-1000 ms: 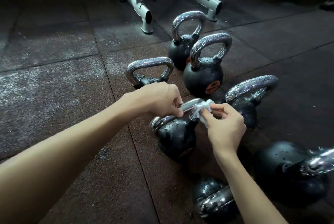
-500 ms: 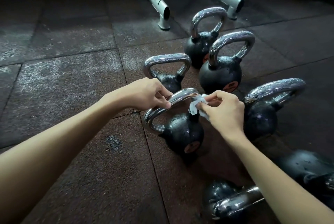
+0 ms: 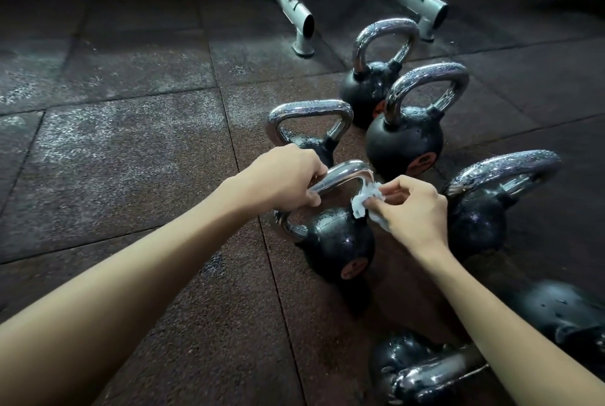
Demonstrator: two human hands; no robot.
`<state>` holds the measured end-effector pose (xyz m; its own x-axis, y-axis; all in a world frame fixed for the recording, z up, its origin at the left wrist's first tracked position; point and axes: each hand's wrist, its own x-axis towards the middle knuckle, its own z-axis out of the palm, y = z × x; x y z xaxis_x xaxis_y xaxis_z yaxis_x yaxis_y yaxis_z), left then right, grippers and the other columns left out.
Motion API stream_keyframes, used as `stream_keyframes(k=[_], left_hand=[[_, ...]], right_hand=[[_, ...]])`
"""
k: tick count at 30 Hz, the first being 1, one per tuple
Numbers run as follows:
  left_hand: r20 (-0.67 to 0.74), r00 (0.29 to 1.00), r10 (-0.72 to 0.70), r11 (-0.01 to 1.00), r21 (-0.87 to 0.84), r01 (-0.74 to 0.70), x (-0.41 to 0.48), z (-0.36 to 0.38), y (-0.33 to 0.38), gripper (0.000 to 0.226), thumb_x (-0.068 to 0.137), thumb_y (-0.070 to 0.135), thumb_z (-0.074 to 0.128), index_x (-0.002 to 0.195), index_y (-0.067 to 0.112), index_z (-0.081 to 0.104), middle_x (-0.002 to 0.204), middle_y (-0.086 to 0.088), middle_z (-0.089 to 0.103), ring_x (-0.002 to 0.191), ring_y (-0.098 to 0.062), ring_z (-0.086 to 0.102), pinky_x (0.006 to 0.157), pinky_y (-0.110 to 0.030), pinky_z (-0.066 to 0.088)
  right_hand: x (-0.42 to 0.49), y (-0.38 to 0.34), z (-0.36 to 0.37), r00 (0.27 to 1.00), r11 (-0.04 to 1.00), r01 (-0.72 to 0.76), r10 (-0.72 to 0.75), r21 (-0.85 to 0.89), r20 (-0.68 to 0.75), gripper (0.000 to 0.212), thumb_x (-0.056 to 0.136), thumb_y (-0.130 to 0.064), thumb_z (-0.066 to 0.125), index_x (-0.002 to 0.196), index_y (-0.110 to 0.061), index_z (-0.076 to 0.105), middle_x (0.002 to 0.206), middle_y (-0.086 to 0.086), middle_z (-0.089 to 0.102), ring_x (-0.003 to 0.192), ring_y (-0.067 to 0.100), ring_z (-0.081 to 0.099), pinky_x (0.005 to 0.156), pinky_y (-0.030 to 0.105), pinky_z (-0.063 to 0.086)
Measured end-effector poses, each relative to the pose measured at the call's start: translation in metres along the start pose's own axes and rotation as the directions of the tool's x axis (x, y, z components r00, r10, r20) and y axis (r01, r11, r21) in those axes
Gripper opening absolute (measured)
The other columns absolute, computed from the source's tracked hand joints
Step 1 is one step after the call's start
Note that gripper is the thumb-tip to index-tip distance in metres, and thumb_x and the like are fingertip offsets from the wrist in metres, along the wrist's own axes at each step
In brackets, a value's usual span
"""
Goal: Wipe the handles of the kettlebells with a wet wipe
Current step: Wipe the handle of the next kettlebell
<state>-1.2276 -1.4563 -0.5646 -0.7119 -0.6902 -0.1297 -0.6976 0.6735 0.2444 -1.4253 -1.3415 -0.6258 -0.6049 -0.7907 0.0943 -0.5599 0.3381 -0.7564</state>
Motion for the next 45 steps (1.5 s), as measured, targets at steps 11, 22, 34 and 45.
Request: stream_keyframes(k=[11,22,34,45], left_hand=[[0.089,0.936,0.341,0.889,0.294,-0.352,0.019,-0.03,0.015,0.054,0.08,0.037,0.083,0.131,0.044,0.066,0.113,0.004,0.076,0.105,-0.026,0.069,0.079,-0.034,0.052],[0.095,0.732,0.674,0.706,0.21,-0.677,-0.02,-0.017,0.019,0.054,0.08,0.007,0.052,0.113,0.042,0.076,0.117,0.023,0.074,0.1,-0.001,0.064,0.076,-0.026,0.054],[-0.005,0.914,-0.405,0.834,-0.412,0.367,-0.047,-0.001,0.038,0.07,0.065,0.077,0.077,0.122,0.037,0.07,0.106,0.02,0.076,0.105,-0.008,0.069,0.098,-0.038,0.055],[0.165,0.954,-0.251,0.82,-0.487,0.3,-0.04,-0.014,0.028,0.067,0.076,0.043,0.089,0.138,0.036,0.064,0.092,0.011,0.079,0.088,-0.005,0.075,0.092,-0.03,0.058]], right_hand=[[-0.017,-0.015,-0.068,0.992,0.976,0.125,-0.122,0.179,-0.023,0.02,0.07,-0.024,0.093,0.085,-0.03,0.08,0.076,-0.017,0.077,0.061,-0.007,0.066,0.059,0.013,0.046],[-0.027,0.001,-0.073,0.996,0.948,0.021,-0.049,0.318,0.08,0.022,0.071,-0.021,0.093,0.086,-0.032,0.08,0.08,-0.007,0.079,0.079,0.006,0.076,0.068,0.024,0.054],[-0.019,-0.006,-0.061,0.981,0.956,0.003,-0.06,0.293,0.184,0.021,0.074,-0.021,0.092,0.088,-0.031,0.08,0.08,-0.006,0.079,0.078,0.009,0.077,0.066,0.02,0.053],[-0.004,-0.015,-0.031,0.95,0.981,0.105,-0.147,0.165,0.275,0.023,0.07,-0.022,0.093,0.087,-0.031,0.081,0.077,-0.01,0.077,0.068,-0.007,0.067,0.059,0.007,0.043]])
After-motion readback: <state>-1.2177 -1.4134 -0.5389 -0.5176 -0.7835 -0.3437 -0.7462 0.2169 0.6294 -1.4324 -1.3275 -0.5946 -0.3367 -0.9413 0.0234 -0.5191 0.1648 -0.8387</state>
